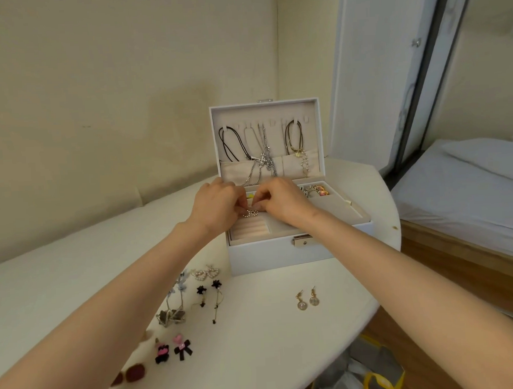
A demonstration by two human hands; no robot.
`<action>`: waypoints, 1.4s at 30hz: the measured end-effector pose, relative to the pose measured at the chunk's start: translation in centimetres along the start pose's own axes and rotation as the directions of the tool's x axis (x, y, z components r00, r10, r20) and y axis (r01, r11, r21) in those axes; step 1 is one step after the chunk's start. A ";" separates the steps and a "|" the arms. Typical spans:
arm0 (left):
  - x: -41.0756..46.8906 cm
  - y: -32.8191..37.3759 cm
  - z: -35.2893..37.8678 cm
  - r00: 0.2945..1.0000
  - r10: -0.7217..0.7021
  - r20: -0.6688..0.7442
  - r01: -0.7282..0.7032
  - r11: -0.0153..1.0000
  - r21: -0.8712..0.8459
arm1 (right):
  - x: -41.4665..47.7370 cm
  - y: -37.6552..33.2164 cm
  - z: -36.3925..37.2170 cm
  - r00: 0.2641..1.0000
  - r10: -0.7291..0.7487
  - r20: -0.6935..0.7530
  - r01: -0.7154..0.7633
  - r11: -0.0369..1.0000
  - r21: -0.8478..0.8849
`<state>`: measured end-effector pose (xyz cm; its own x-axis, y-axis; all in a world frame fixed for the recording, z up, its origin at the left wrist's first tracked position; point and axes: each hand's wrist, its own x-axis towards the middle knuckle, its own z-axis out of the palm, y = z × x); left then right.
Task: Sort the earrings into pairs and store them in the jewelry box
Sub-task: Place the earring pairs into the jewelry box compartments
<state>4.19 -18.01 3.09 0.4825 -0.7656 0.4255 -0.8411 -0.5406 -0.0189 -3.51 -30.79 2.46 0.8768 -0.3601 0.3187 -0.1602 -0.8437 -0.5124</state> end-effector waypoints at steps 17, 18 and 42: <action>-1.8 -0.4 -1.3 0.921 0.386 -0.046 -0.360 0.892 0.275 | -1.6 0.0 -0.5 0.994 -0.106 0.009 0.107 0.990 -0.097; -1.9 -0.4 -1.4 0.924 0.380 -0.052 -0.354 0.897 0.266 | -1.7 0.1 -0.6 0.994 -0.105 -0.012 0.104 0.992 -0.064; -1.5 -0.5 -0.5 0.998 0.058 0.028 -0.057 0.998 -0.014 | -1.9 -0.1 -0.7 0.986 -0.167 0.020 0.169 0.977 -0.129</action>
<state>3.79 -16.41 2.90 0.4398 -0.8052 0.3979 -0.8708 -0.4908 -0.0307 -5.52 -30.31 2.45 0.9003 -0.2057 0.3837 -0.0675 -0.9366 -0.3439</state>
